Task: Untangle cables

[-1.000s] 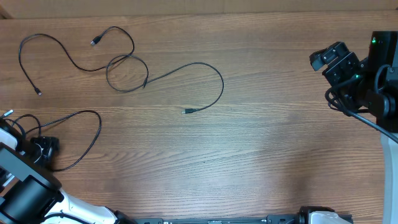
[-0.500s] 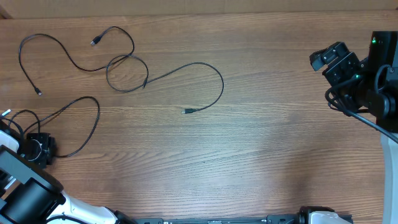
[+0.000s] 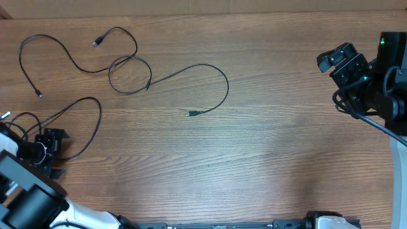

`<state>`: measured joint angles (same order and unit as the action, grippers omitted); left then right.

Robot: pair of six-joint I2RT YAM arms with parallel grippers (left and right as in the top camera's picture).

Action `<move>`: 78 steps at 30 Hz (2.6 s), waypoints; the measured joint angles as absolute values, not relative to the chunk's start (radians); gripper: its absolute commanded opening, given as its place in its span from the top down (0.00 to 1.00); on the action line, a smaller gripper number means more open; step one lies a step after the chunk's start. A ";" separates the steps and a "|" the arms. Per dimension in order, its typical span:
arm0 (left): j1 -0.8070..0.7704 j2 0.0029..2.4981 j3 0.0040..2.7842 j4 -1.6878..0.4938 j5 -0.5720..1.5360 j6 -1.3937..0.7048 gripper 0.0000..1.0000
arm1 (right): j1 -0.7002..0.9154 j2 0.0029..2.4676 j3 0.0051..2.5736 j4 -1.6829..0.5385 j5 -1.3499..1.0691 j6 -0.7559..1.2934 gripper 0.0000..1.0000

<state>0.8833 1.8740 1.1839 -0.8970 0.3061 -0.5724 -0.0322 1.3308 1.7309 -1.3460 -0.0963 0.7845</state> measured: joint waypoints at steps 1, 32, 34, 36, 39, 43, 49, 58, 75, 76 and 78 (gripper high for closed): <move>0.883 1.846 1.184 -0.899 0.308 -0.572 0.00 | -0.032 1.331 1.731 -1.346 -0.096 0.785 0.00; -0.068 1.917 1.650 -0.997 -0.091 -0.344 0.00 | -0.032 1.331 1.731 -1.346 -0.096 0.785 0.00; -0.051 1.938 1.678 -0.957 -0.130 -0.340 0.00 | -0.032 1.331 1.731 -1.346 -0.096 0.785 0.00; -0.026 1.954 1.682 -0.925 -0.155 -0.355 0.00 | -0.032 1.331 1.731 -1.346 -0.097 0.785 0.00; 0.025 1.995 1.682 -0.905 -0.166 -0.421 0.00 | -0.032 1.331 1.731 -1.346 -0.096 0.785 0.00; 0.099 2.065 1.682 -0.867 -0.126 -0.489 0.00 | -0.032 1.331 1.731 -1.346 -0.097 0.785 0.00; 0.154 2.173 1.682 -0.820 -0.033 -0.493 0.18 | -0.032 1.331 1.731 -1.346 -0.096 0.785 0.00; 0.146 2.199 1.682 -0.793 0.013 -0.463 0.84 | -0.032 1.331 1.731 -1.346 -0.096 0.786 0.00; 0.078 2.005 1.683 -0.865 0.096 -0.406 0.96 | -0.032 1.331 1.731 -1.346 -0.097 0.785 0.00; 0.062 1.951 1.683 -0.861 0.111 -0.403 0.96 | -0.032 1.331 1.731 -1.346 -0.097 0.785 0.00; 0.020 1.839 1.685 -0.861 0.134 -0.395 0.96 | -0.032 1.331 1.731 -1.346 -0.097 0.785 0.00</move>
<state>0.0200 1.8393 1.6852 -0.8612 0.1337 -0.3946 -0.0322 1.3308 1.7309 -1.3464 -0.0967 0.7849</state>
